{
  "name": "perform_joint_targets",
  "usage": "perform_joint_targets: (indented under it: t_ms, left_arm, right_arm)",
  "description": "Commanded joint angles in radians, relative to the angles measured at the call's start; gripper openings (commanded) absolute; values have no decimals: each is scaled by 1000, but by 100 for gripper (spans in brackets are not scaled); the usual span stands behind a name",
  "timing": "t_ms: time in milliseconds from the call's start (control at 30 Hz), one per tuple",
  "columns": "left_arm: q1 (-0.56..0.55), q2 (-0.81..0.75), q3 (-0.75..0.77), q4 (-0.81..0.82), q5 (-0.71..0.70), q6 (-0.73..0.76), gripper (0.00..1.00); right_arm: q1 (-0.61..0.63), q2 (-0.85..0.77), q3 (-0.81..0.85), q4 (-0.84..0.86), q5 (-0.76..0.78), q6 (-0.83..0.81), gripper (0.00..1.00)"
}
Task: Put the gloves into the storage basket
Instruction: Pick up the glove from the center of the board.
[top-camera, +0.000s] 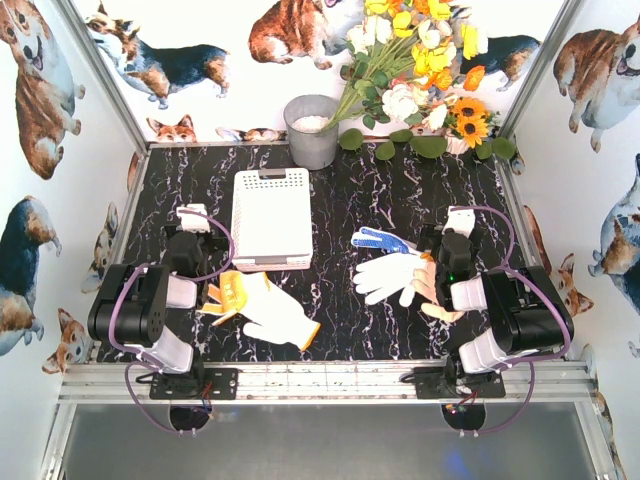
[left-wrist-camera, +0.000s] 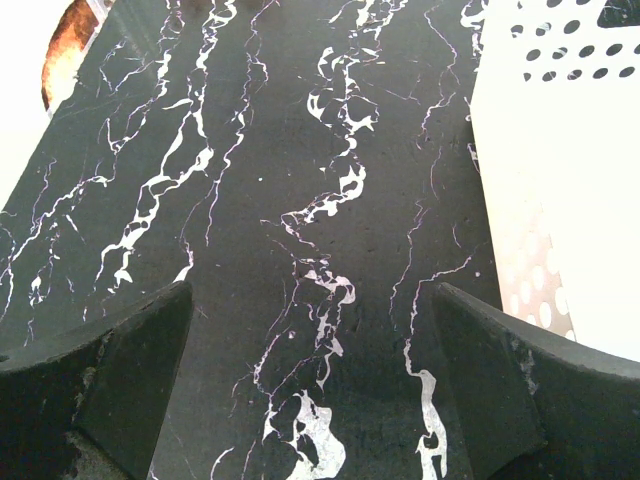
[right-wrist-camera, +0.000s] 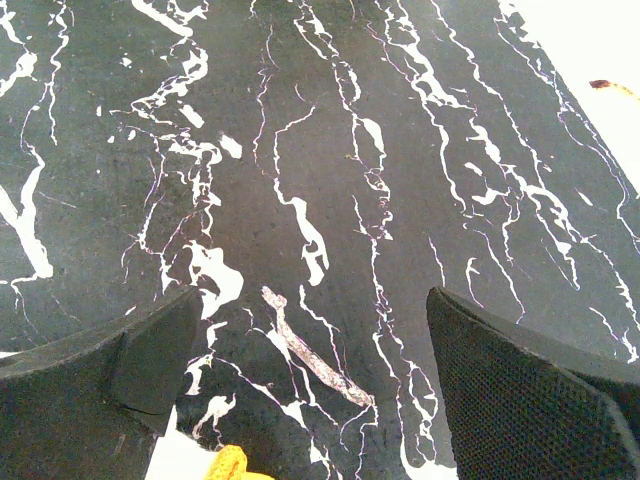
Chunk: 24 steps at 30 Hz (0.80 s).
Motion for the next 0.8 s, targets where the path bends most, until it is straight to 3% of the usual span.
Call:
perform_joint_targets:
  t_ms: [0, 133, 300, 400, 533, 667, 767]
  left_arm:
    - [10, -17, -2, 14, -4, -2, 100]
    - [-4, -62, 22, -62, -117, -29, 100]
    - [-4, -181, 113, -365, -231, -124, 100]
    - [-4, -257, 98, -415, -260, -189, 100]
    - [-4, -371, 104, -529, -242, -249, 100]
    - [-4, -490, 213, -790, -187, -366, 100]
    - [-4, -569, 326, -972, -105, -432, 100]
  right_arm:
    - [-5, -30, -3, 42, -4, 3, 100]
    - [-5, -45, -19, 53, 27, 15, 100]
    - [-5, -74, -116, 217, 1, 3, 100]
    - [-2, -117, -103, 167, -5, -8, 100]
    - [-5, -386, 2, -261, 251, 120, 100]
    - [-13, -684, 83, -569, 247, 203, 100]
    - [-13, -817, 218, -872, 194, 255, 100]
